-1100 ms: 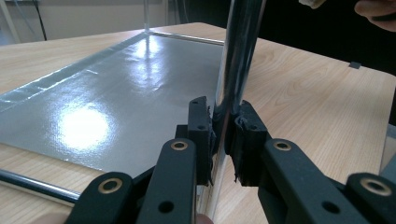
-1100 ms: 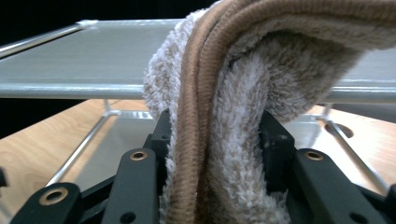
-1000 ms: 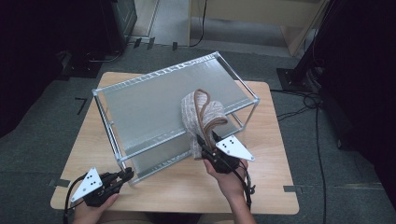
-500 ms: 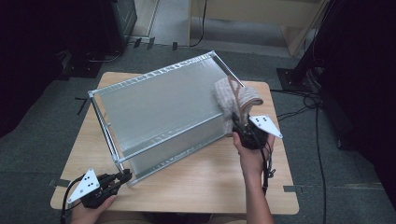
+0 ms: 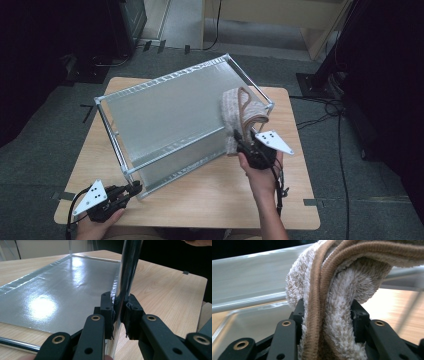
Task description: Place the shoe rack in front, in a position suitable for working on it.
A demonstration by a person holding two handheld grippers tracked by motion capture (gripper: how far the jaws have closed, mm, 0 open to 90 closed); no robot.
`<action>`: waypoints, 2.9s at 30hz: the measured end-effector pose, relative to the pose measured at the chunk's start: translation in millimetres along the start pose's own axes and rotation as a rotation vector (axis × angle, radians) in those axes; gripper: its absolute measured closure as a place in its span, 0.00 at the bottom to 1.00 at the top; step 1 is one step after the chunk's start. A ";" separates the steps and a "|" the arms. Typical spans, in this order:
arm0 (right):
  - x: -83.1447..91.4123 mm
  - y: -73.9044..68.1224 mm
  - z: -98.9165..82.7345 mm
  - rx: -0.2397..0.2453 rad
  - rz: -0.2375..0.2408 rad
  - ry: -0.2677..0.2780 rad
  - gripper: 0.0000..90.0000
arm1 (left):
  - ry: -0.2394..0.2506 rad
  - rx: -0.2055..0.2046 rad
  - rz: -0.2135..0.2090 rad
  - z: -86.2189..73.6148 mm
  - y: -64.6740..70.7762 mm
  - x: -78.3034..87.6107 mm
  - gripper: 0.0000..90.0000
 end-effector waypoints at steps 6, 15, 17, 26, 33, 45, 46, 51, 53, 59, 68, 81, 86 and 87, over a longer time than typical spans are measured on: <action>5.7 -64.9 -11.1 0.084 0.175 0.006 0.66 | 0.001 0.007 -0.005 -0.3 0.1 -0.8 0.88; 16.5 -145.0 -31.6 0.228 0.399 -0.001 0.66 | 0.000 0.018 -0.004 -0.8 0.6 -2.8 0.88; 17.0 -149.9 -33.5 0.239 0.415 -0.003 0.66 | -0.002 0.017 -0.005 -0.8 0.5 -2.7 0.88; 14.0 -146.6 -37.2 0.226 0.394 0.016 0.66 | -0.007 0.012 0.000 -1.4 0.6 -2.9 0.88; 11.5 -103.9 -29.8 0.144 0.287 0.014 0.66 | -0.010 0.011 0.000 -1.8 0.5 -3.1 0.88; 11.1 -38.1 -17.4 0.035 0.074 0.015 0.66 | -0.015 0.011 -0.001 -2.3 0.6 -3.3 0.88; 11.8 -45.3 -18.9 0.056 0.092 0.010 0.66 | -0.016 0.012 -0.001 -2.3 0.5 -3.4 0.88; 13.7 -73.4 -20.8 0.104 0.168 0.010 0.66 | -0.016 0.015 -0.001 -2.4 0.9 -3.9 0.88; 14.4 -84.8 -21.5 0.123 0.200 0.009 0.66 | -0.016 0.015 -0.002 -2.5 1.0 -4.0 0.88; 18.6 -124.3 -23.0 0.193 0.314 0.000 0.66 | -0.016 0.013 -0.006 -2.6 1.7 -5.0 0.88; 26.8 -181.9 -32.6 0.319 0.507 -0.020 0.66 | -0.022 0.006 -0.007 -2.9 2.1 -5.8 0.88; 12.9 -131.7 -29.5 0.245 0.346 -0.003 0.66 | -0.023 0.003 -0.009 -3.4 1.8 -6.0 0.88; 5.8 -70.5 -27.2 0.130 0.191 0.018 0.66 | -0.024 0.001 -0.007 -3.6 1.8 -5.9 0.88; 5.0 -62.0 -27.2 0.113 0.168 0.021 0.66 | -0.025 0.002 -0.009 -3.7 1.9 -5.9 0.88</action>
Point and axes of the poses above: each handheld gripper's, and its own axes: x roughly backward along the jaws, z roughly out of its top, y roughly to its right, the point moved 4 cm from there along -x, roughly forward along the jaws, and after that the axes turned 3 degrees about -y, right-handed, at the moved point
